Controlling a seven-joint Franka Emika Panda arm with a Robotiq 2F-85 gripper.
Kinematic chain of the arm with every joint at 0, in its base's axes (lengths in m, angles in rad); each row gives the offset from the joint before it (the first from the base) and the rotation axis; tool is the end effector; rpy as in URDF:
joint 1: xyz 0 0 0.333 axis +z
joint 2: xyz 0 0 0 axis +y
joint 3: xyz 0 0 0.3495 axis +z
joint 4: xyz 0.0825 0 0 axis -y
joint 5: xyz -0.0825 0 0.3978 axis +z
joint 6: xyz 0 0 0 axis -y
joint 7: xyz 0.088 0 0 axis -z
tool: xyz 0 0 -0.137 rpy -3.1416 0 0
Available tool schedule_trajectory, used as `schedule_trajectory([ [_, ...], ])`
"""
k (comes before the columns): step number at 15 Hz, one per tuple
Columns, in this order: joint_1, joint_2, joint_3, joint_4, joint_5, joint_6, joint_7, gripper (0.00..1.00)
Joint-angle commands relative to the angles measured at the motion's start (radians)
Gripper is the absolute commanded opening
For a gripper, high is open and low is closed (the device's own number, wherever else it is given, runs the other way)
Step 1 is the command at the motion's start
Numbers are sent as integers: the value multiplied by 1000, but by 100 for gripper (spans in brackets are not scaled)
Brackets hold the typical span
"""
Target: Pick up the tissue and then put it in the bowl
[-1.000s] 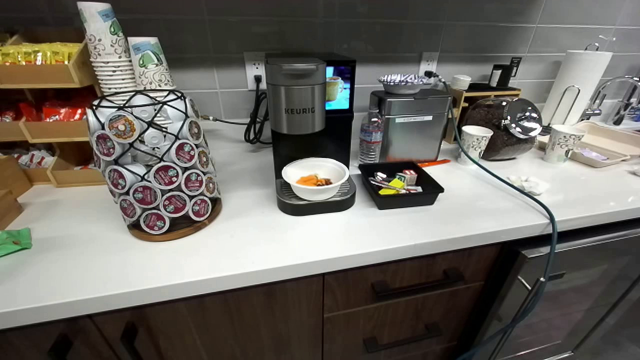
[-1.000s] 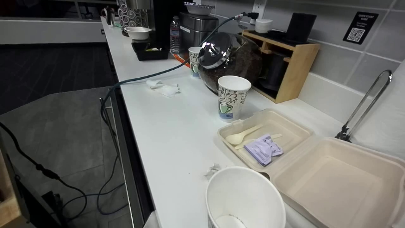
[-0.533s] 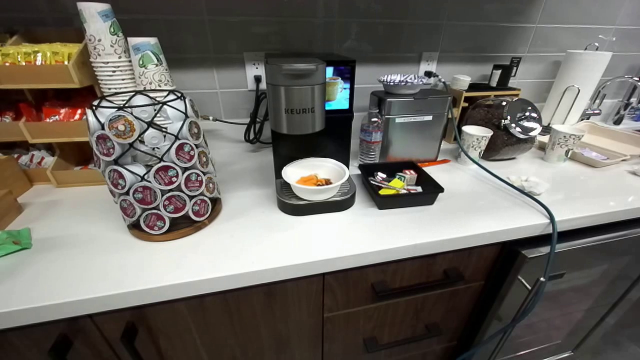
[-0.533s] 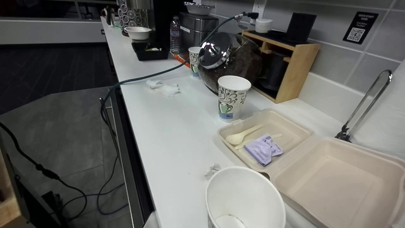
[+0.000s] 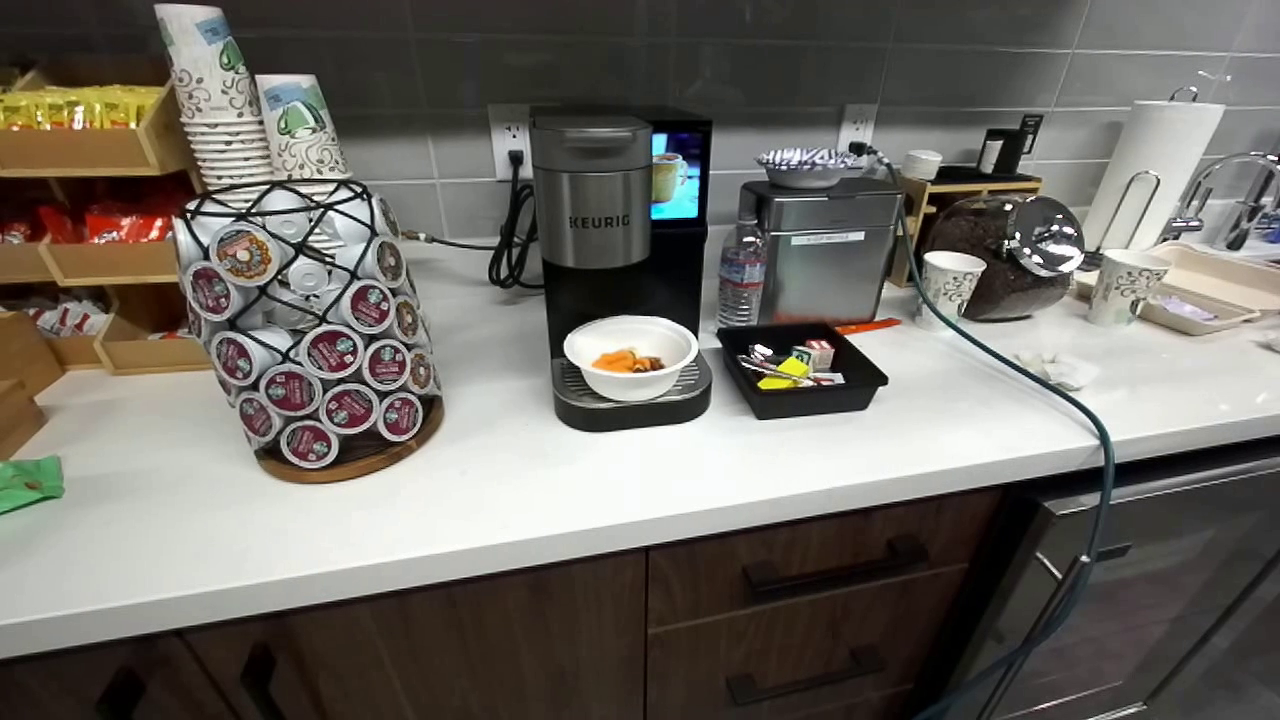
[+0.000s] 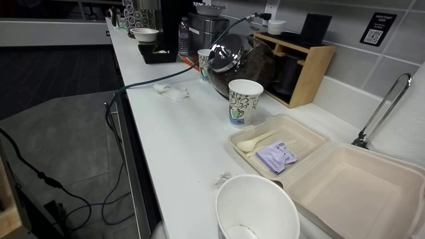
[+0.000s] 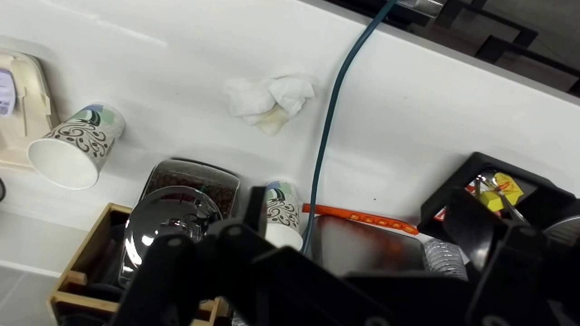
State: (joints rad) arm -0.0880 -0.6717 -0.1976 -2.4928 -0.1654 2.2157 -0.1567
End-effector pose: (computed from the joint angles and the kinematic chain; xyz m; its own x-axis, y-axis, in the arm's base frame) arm 0.3691 -0.1277 0.5410 0.9303 -0.0163 0.3666 -0.0551 -0.9939 0.0958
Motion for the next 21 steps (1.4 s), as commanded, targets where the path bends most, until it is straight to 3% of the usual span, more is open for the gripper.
schedule_trajectory([
  [1,-13,4,13,4,13,-1,-9,100],
  [8,-31,49,10,20,18,18,31,100],
  [17,-60,458,-15,59,114,314,123,100],
  [21,-112,620,-3,96,35,372,208,100],
])
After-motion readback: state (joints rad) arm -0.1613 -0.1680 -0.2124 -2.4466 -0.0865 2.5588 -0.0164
